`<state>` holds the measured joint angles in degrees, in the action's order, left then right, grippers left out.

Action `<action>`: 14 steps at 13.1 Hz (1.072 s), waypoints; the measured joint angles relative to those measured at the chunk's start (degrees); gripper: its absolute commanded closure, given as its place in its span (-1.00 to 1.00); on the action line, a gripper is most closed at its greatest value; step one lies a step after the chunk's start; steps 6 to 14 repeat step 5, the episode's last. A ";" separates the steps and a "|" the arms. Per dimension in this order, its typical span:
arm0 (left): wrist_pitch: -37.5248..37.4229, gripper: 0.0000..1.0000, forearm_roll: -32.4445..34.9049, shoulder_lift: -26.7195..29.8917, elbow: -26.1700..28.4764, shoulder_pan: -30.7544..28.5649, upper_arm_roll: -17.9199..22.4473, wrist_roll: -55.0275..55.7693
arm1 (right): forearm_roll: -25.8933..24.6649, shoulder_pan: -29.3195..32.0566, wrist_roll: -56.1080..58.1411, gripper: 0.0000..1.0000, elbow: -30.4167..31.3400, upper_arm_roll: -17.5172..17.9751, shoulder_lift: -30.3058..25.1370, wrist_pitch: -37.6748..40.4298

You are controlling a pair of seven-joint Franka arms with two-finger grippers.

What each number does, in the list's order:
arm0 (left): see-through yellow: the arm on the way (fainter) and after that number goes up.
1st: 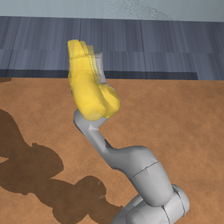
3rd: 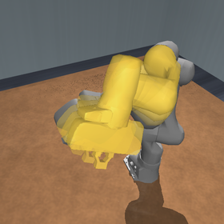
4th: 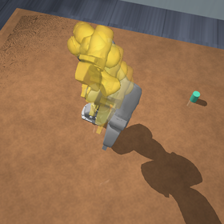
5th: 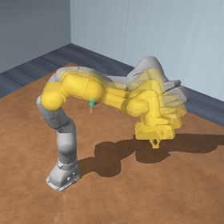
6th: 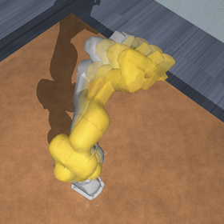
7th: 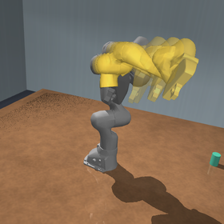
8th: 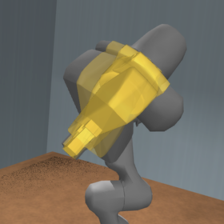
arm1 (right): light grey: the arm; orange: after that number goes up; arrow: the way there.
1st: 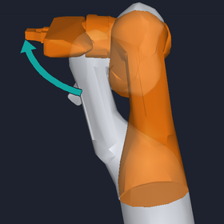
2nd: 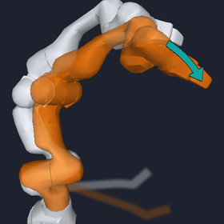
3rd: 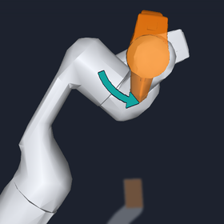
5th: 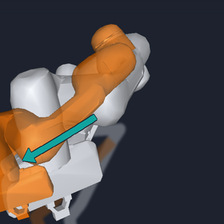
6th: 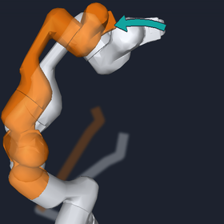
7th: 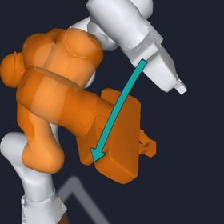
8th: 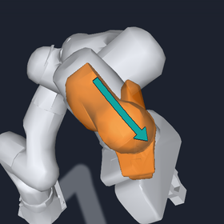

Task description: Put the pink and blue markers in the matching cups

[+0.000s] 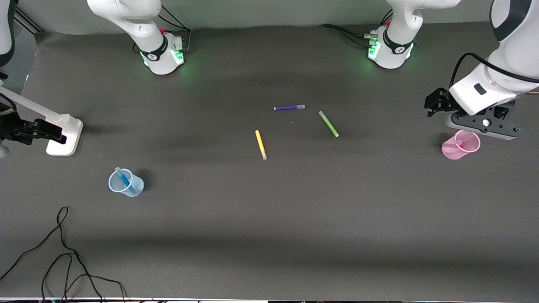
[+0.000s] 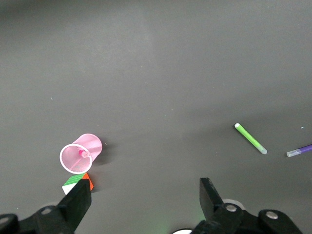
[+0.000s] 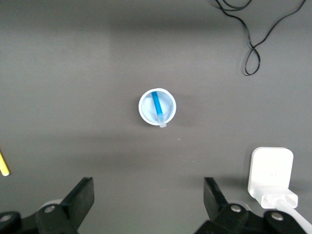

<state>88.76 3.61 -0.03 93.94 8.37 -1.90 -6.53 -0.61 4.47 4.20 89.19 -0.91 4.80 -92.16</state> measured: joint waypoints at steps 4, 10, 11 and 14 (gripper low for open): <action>-0.07 -0.98 0.00 0.00 0.00 0.00 0.00 -0.04 | -0.25 0.00 0.00 -1.00 0.00 0.00 -0.01 0.05; -0.09 -0.98 0.00 0.00 0.00 0.00 0.00 -0.05 | -0.27 0.00 0.00 -1.00 0.00 0.00 -0.01 0.06; -0.09 -0.98 0.00 0.00 0.00 0.00 0.00 -0.05 | -0.27 0.00 0.00 -1.00 0.00 0.00 -0.01 0.06; -0.09 -0.98 0.00 0.00 0.00 0.00 0.00 -0.05 | -0.27 0.00 0.00 -1.00 0.00 0.00 -0.01 0.06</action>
